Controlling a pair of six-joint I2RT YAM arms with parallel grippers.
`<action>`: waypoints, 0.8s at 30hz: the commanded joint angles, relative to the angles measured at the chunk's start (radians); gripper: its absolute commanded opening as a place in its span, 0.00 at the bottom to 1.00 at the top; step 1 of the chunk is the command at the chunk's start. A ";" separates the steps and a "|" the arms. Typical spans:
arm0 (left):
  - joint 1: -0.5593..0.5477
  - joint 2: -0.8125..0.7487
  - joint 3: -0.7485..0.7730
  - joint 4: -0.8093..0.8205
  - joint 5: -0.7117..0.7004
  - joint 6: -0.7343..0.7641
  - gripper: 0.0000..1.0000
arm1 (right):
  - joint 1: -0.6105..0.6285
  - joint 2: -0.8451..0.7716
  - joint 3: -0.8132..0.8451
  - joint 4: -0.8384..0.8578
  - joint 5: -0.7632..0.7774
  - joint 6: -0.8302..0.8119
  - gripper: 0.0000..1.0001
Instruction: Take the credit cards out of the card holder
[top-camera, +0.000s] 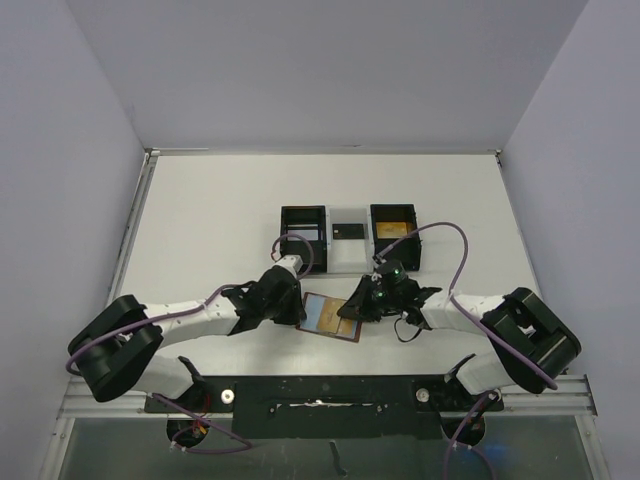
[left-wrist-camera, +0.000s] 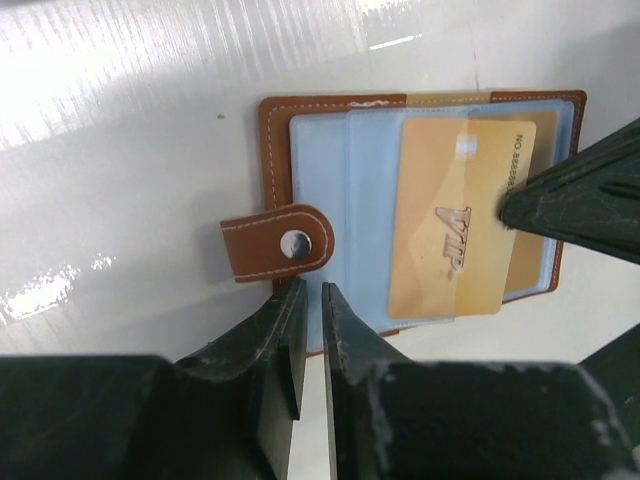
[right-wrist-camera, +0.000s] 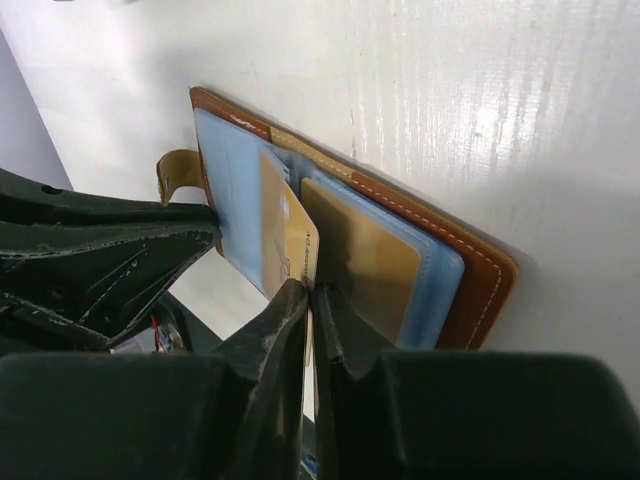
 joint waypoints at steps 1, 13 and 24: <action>-0.004 -0.074 0.028 -0.032 0.036 0.012 0.14 | -0.006 0.010 0.056 -0.041 -0.022 -0.059 0.06; -0.006 -0.031 0.087 0.143 0.189 -0.041 0.22 | -0.017 0.082 0.131 -0.061 -0.056 -0.147 0.08; -0.001 0.119 0.092 0.096 0.120 -0.068 0.05 | -0.035 0.079 0.115 -0.052 -0.063 -0.137 0.09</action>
